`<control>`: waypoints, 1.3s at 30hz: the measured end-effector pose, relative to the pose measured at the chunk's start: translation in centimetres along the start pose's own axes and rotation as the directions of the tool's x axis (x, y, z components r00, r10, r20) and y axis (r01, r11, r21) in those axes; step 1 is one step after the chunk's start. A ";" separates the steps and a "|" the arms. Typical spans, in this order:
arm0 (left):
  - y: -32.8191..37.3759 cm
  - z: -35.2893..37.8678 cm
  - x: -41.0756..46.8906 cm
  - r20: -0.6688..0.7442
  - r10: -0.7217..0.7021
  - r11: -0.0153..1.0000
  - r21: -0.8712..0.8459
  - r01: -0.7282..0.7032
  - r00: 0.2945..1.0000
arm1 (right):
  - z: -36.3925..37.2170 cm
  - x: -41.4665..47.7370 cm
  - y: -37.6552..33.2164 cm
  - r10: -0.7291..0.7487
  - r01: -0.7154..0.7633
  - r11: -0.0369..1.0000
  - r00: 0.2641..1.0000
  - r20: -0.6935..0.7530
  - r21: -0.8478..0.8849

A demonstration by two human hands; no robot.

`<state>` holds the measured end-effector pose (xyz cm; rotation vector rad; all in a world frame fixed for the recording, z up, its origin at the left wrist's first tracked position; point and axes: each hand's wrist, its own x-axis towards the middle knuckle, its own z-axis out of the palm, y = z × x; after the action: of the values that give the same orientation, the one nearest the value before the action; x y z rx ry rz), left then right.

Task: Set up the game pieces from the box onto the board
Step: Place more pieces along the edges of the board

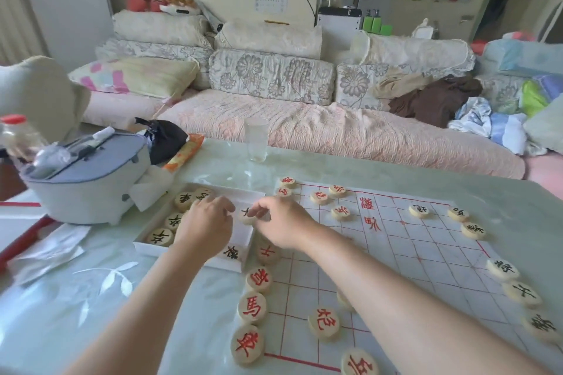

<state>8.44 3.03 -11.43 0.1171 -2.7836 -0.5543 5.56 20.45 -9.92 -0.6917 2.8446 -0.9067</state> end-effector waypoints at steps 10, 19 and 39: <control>-3.6 -1.7 0.2 0.058 -0.129 0.989 0.081 0.124 0.990 | 3.9 4.7 -1.4 0.112 -0.093 0.876 0.994 0.011 -0.474; -4.3 -1.3 0.8 0.266 -0.191 0.979 0.123 0.163 0.945 | 4.8 5.2 -2.2 0.042 -0.058 0.838 0.998 -0.040 -0.542; 0.6 -1.5 0.2 0.087 -0.114 0.983 -0.131 0.125 0.990 | -2.2 -4.6 0.6 -0.003 -0.041 0.919 0.994 -0.110 -0.391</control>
<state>8.66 3.07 -9.83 0.2390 -2.8174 -0.7936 9.02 24.09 -8.77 -0.6616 3.1619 -0.3751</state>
